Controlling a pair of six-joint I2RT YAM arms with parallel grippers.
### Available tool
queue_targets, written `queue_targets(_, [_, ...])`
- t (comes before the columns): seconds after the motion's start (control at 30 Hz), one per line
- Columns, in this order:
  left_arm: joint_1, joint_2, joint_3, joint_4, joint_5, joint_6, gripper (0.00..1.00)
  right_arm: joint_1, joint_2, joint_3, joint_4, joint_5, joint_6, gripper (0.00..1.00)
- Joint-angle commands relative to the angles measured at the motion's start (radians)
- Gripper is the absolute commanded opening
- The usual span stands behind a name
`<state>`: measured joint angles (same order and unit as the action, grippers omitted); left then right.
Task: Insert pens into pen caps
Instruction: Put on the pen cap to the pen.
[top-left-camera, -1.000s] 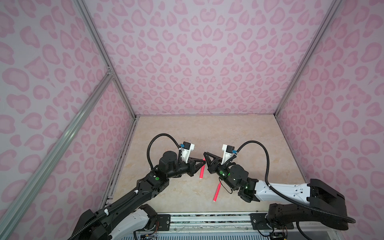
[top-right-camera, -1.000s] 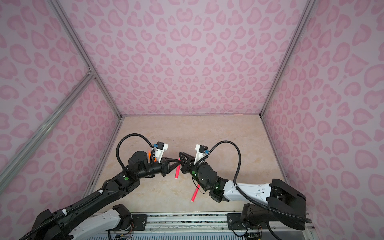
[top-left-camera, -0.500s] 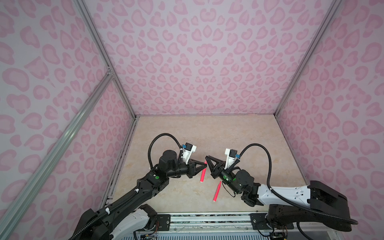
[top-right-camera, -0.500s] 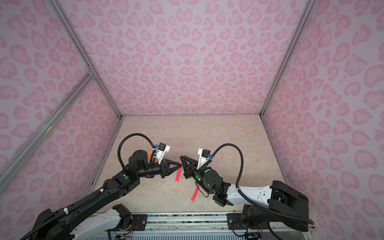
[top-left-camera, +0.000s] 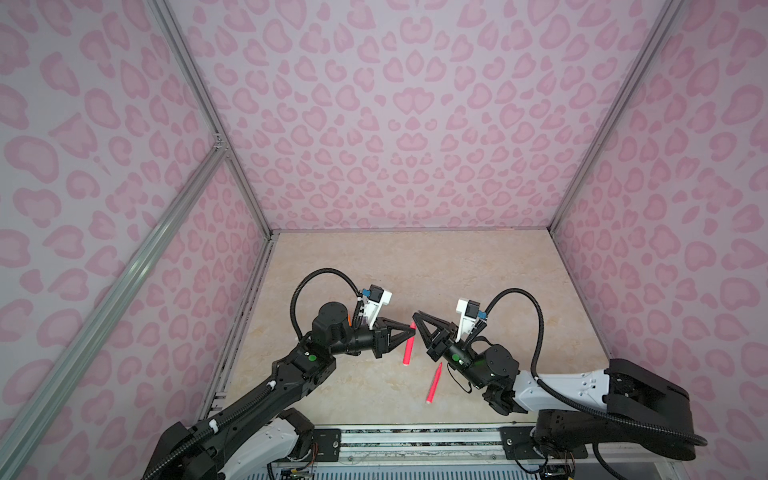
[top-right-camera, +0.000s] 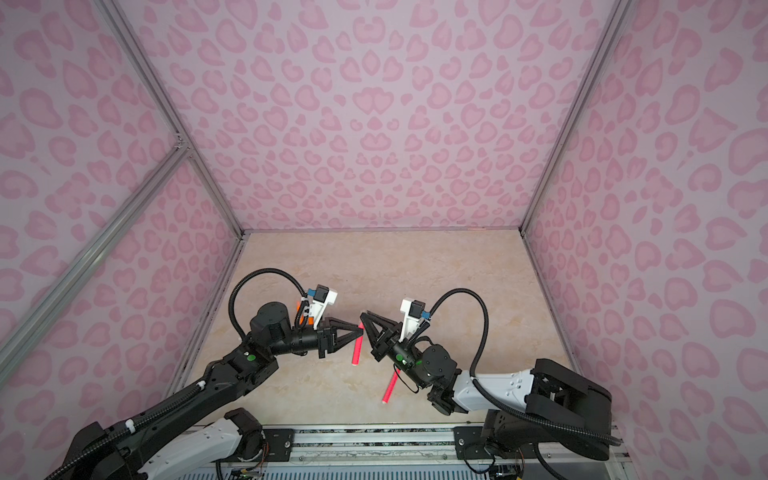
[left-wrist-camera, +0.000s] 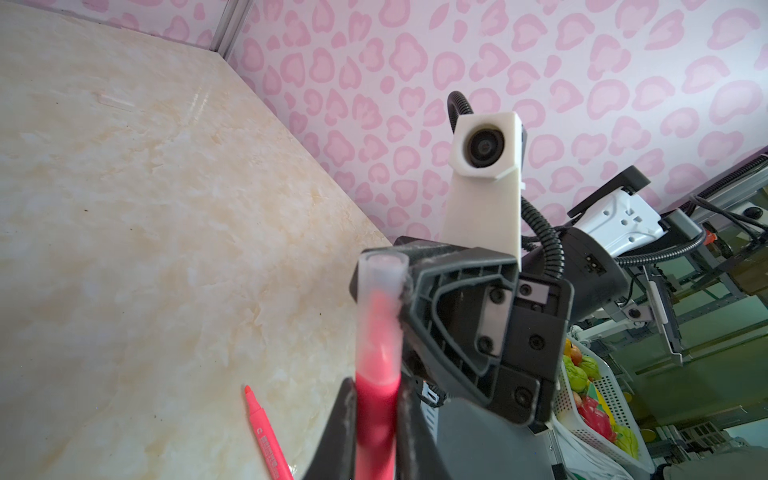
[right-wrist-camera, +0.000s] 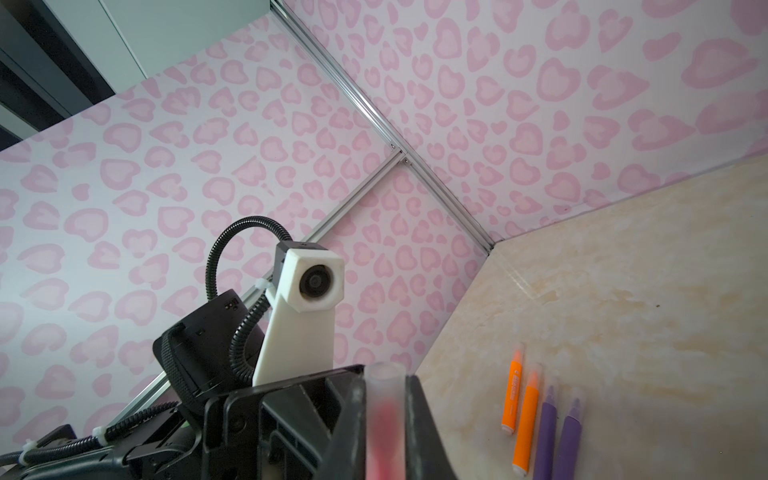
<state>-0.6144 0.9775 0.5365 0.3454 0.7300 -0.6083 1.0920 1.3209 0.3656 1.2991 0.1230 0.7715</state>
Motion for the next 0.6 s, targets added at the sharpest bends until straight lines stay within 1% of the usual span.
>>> queue_targets(0.0, [0.015, -0.010, 0.002, 0.124, -0.246, -0.027, 0.03, 0.016, 0.020, 0.004, 0.040, -0.217, 0.011, 0.00])
queue_targets(0.07, [0.015, -0.018, 0.006, 0.096, -0.283, -0.020, 0.03, 0.036, 0.022, 0.022, -0.002, -0.196, -0.005, 0.00])
queue_targets(0.17, [0.015, -0.031, 0.010, 0.046, -0.354, -0.010, 0.03, 0.050, 0.021, 0.051, -0.119, -0.129, -0.003, 0.00])
queue_targets(0.3, [0.015, -0.034, 0.022, -0.012, -0.424, 0.002, 0.03, 0.055, 0.009, 0.060, -0.219, -0.046, -0.003, 0.00])
queue_targets(0.4, [0.015, -0.021, 0.031, -0.010, -0.408, 0.010, 0.03, 0.066, -0.009, 0.082, -0.290, -0.024, -0.025, 0.00])
queue_targets(0.5, [0.014, -0.008, 0.036, -0.003, -0.379, 0.014, 0.03, 0.065, -0.021, 0.086, -0.303, -0.006, -0.039, 0.00])
queue_targets(0.57, [0.013, -0.007, 0.036, -0.007, -0.383, 0.018, 0.03, 0.063, -0.037, 0.091, -0.321, 0.016, -0.044, 0.00])
